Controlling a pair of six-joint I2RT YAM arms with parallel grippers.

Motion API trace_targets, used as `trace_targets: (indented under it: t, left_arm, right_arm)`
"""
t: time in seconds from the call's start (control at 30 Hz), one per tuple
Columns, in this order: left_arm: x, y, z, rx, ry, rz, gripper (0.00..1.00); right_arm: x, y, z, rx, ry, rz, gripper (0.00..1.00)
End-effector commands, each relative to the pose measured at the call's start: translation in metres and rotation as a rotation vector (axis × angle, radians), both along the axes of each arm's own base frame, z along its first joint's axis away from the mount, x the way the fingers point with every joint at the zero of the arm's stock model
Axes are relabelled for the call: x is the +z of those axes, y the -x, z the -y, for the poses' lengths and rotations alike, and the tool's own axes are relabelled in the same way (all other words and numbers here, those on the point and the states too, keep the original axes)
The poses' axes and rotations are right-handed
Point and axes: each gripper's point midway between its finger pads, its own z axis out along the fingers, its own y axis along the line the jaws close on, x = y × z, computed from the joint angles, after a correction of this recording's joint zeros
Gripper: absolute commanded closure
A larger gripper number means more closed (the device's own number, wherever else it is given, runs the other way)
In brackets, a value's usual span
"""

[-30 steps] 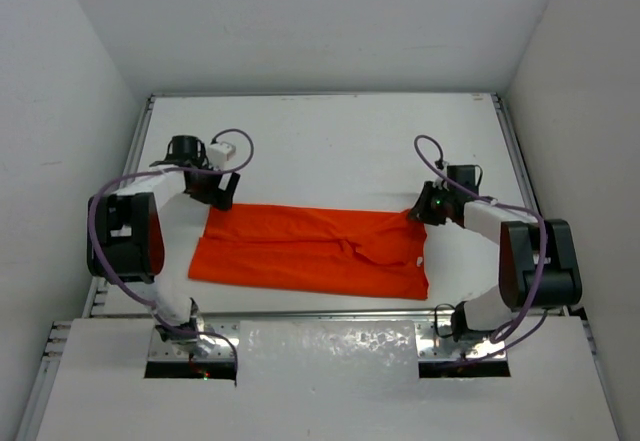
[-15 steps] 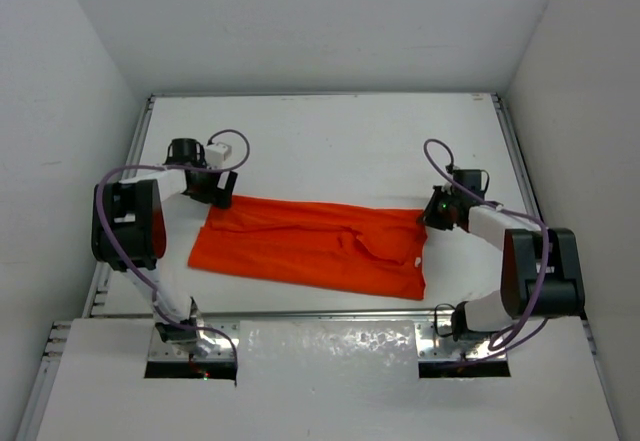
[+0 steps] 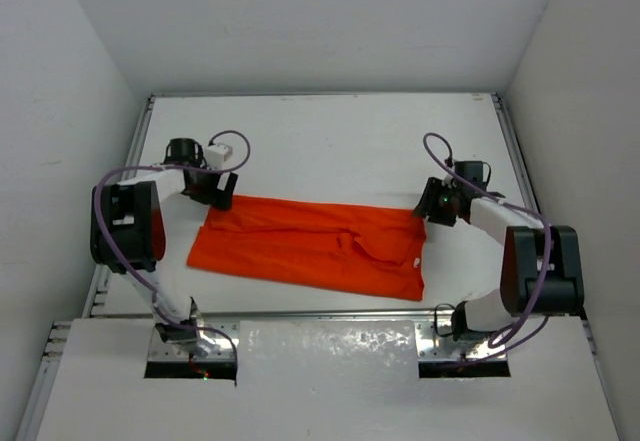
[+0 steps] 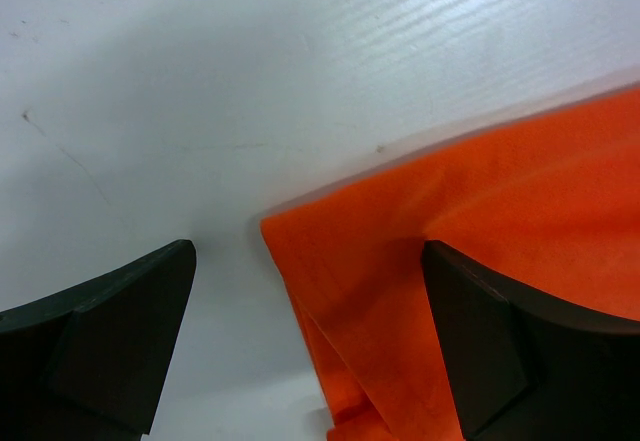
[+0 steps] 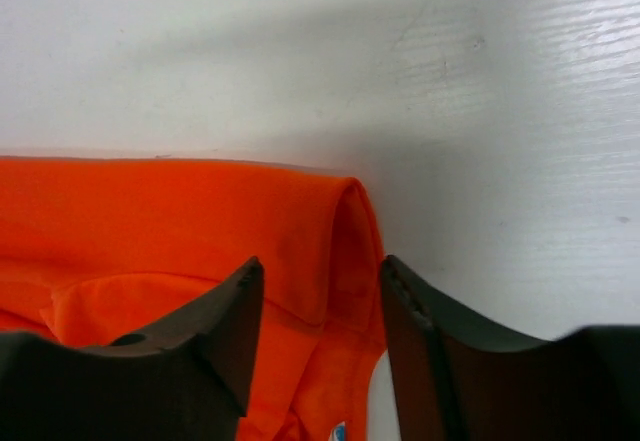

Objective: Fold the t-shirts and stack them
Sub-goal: Fold the other side of the tshirt into a rectangle

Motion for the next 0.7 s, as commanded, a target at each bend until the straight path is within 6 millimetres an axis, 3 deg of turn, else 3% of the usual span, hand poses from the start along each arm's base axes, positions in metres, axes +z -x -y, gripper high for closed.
trace_targets:
  t: [0.0, 0.1, 0.13, 0.17, 0.33, 0.4, 0.5, 0.67]
  left_arm:
    - [0.039, -0.011, 0.006, -0.042, 0.040, 0.079, 0.05]
    - [0.059, -0.016, 0.013, -0.047, 0.079, 0.107, 0.04]
    - [0.067, -0.020, 0.013, -0.044, 0.087, 0.122, 0.04]
    - [0.071, -0.019, 0.017, -0.052, 0.101, 0.119, 0.04]
    - [0.099, -0.025, 0.019, -0.054, 0.121, 0.163, 0.04]
    - [0.105, -0.030, 0.013, -0.035, 0.101, 0.195, 0.04]
    - [0.102, -0.044, 0.001, 0.009, 0.050, 0.204, 0.06]
    - [0.082, -0.057, -0.007, 0.036, 0.032, 0.145, 0.08]
  right_arm:
    - [0.031, -0.012, 0.011, 0.033, 0.075, 0.073, 0.49]
    - [0.044, -0.003, 0.018, 0.020, 0.115, 0.068, 0.39]
    - [0.051, 0.000, 0.019, 0.011, 0.121, 0.073, 0.32]
    - [0.049, 0.012, 0.020, 0.008, 0.125, 0.026, 0.30]
    - [0.044, 0.066, 0.014, 0.029, 0.101, -0.115, 0.34]
    - [0.038, 0.093, 0.008, 0.027, 0.067, -0.144, 0.42]
    - [0.028, 0.122, 0.003, 0.013, 0.043, -0.164, 0.48]
    - [0.027, 0.146, -0.015, 0.074, -0.047, -0.176, 0.42]
